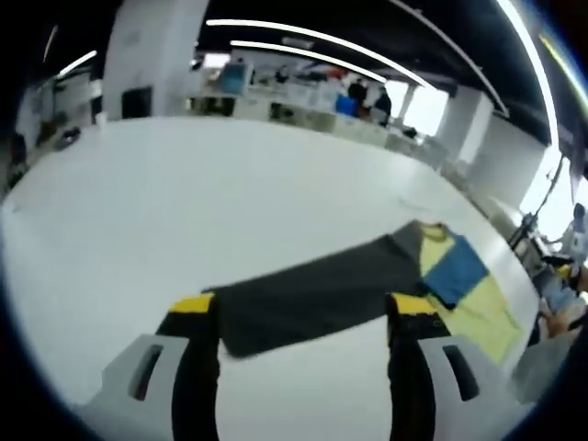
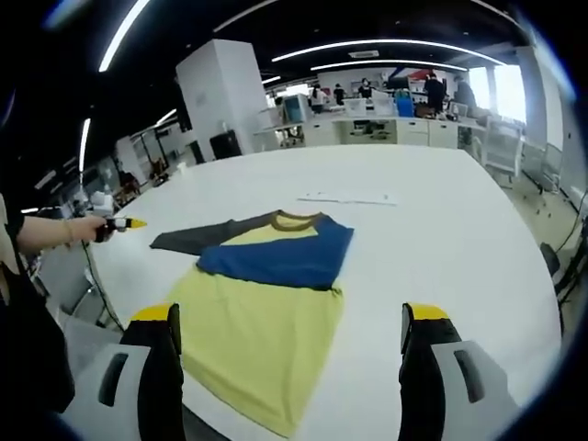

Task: Fold the garment on the visible template until the final outline fits inside the template.

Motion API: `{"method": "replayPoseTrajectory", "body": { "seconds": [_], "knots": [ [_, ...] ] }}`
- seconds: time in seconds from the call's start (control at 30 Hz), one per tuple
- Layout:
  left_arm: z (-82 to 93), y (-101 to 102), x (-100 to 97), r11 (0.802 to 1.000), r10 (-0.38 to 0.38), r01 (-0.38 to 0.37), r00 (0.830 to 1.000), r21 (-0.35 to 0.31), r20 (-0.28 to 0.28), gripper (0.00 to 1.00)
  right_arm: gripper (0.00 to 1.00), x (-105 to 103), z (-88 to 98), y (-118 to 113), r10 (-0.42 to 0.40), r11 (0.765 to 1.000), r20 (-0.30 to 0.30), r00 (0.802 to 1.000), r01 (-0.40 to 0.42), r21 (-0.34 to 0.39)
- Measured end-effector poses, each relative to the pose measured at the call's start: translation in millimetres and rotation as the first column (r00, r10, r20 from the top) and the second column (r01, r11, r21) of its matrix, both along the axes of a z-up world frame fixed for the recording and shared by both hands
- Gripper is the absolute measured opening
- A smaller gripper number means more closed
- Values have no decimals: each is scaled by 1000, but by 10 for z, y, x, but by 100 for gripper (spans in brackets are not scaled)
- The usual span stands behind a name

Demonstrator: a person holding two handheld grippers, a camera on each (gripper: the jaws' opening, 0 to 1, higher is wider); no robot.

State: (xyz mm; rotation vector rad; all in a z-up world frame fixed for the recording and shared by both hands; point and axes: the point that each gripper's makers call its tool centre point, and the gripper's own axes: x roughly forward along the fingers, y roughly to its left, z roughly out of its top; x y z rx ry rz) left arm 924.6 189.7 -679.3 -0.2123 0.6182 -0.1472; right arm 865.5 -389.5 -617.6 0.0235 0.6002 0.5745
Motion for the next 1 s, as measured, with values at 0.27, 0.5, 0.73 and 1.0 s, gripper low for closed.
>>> {"method": "replayPoseTrajectory", "body": {
  "seconds": [0.27,0.5,0.73,1.0],
  "knots": [
    [-297,293,105,999,48,-48,998,6,-32,60,97,32,-44,-13,-12,1000,-8,1000,12,-5],
    [-444,498,190,995,91,-90,995,32,-48,53,98,33,-92,54,-13,1000,-11,1000,14,15],
    [-596,636,286,992,113,-109,991,60,-67,48,98,43,-129,14,-19,1000,-24,1000,19,1],
    [-782,788,318,987,129,-117,985,107,-112,39,98,5,-191,-36,-26,1000,-45,999,25,-16]
  ]
}}
